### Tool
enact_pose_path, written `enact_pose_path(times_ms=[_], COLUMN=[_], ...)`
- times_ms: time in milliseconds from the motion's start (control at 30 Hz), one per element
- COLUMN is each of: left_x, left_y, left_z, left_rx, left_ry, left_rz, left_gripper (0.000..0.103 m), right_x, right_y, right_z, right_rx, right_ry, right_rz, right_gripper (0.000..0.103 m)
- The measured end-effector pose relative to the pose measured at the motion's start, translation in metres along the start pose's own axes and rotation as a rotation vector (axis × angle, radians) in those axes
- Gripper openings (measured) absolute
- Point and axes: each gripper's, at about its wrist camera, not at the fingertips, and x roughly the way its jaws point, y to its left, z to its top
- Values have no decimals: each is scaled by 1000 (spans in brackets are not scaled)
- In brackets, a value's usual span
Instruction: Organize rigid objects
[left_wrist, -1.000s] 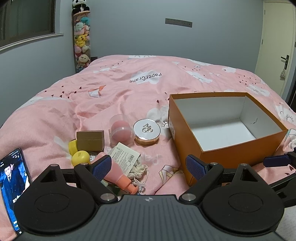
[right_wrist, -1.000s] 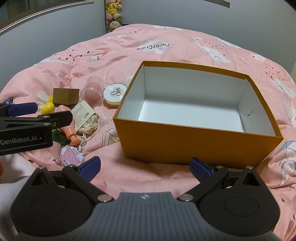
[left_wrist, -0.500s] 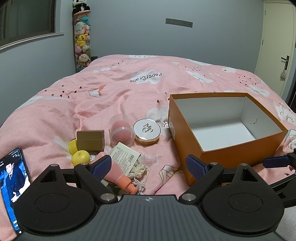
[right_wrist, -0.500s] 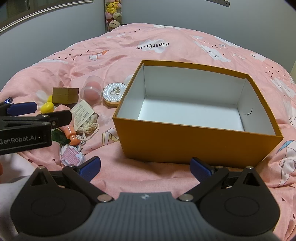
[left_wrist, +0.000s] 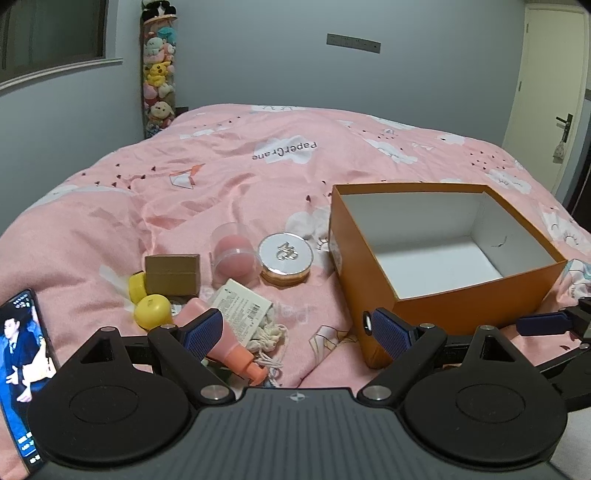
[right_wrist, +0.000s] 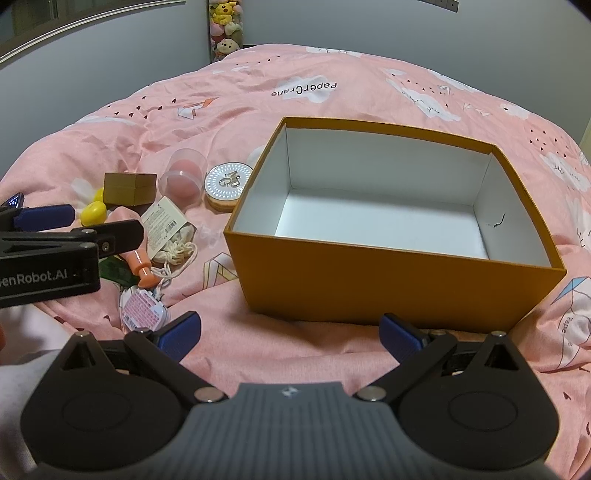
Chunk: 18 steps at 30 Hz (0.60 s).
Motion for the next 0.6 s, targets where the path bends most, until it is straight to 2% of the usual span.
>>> enact_pose_path(times_ms=[200, 333, 500, 600], left_x=[1, 4, 7, 9], left_y=[2, 11, 22, 28], left_z=[-1, -3, -5, -5], left_rx=[-20, -76, -130, -125], left_ry=[25, 52, 81, 101], left_rz=[-67, -135, -108, -108], left_gripper=[103, 103, 103, 103], right_x=[1, 2, 7, 13], right_y=[0, 4, 4, 5], right_z=[0, 1, 4, 9], right_rx=[-1, -16, -23, -43], right_ry=[3, 13, 33, 63], right_rz=[2, 2, 34, 68], right_gripper=[101, 101, 101, 101])
